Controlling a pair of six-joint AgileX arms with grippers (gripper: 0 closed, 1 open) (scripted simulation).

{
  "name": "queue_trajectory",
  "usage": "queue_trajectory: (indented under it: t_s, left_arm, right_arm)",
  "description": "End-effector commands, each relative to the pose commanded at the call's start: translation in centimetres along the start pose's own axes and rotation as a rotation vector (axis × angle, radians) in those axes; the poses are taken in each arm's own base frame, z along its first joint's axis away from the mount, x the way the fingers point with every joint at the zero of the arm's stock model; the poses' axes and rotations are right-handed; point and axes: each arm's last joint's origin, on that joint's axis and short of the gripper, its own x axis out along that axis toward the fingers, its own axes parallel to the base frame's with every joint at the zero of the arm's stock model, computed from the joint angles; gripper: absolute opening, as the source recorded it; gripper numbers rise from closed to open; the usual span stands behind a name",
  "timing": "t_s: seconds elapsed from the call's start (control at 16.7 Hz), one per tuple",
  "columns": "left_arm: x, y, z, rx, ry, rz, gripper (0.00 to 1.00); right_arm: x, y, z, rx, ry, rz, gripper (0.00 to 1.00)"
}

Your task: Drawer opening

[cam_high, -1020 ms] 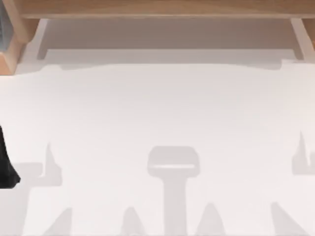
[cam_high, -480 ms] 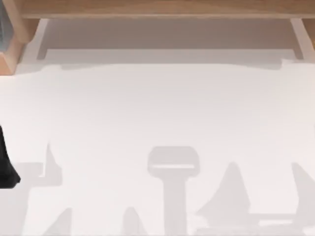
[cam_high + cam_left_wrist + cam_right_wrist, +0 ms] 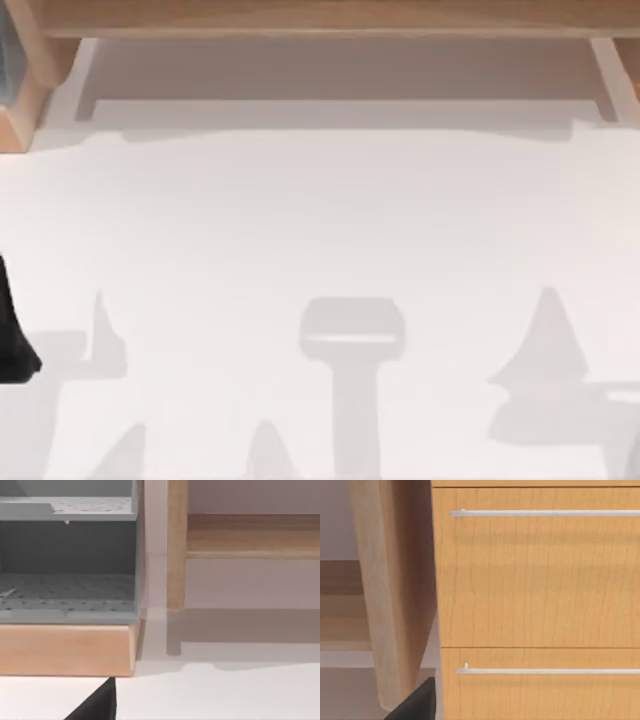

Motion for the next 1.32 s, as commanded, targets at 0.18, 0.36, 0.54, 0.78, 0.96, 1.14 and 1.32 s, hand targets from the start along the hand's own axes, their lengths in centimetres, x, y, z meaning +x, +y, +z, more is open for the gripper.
queue_trajectory:
  t_s: [0.18, 0.36, 0.54, 0.78, 0.96, 1.14, 1.32]
  left_arm:
    - [0.0, 0.0, 0.0, 0.000, 0.000, 0.000, 1.00]
    - [0.0, 0.0, 0.0, 0.000, 0.000, 0.000, 1.00]
    - [0.0, 0.0, 0.0, 0.000, 0.000, 0.000, 1.00]
    - [0.0, 0.0, 0.0, 0.000, 0.000, 0.000, 1.00]
    - [0.0, 0.0, 0.0, 0.000, 0.000, 0.000, 1.00]
    - [0.0, 0.0, 0.0, 0.000, 0.000, 0.000, 1.00]
    - [0.0, 0.0, 0.0, 0.000, 0.000, 0.000, 1.00]
  right_arm:
    - [0.0, -0.1, 0.0, 0.000, 0.000, 0.001, 1.00]
    - [0.0, 0.1, -0.1, 0.001, 0.003, 0.002, 1.00]
    - [1.0, -0.7, -0.4, -0.061, 0.008, -0.007, 1.00]
    - [3.9, -2.8, -1.9, -0.281, 0.034, -0.031, 1.00]
    - [7.0, -4.4, -3.9, -0.555, 0.053, -0.038, 1.00]
    - [10.4, -5.4, -6.3, -0.877, 0.058, -0.029, 1.00]
    - [13.6, -5.6, -8.7, -1.181, 0.045, -0.018, 1.00]
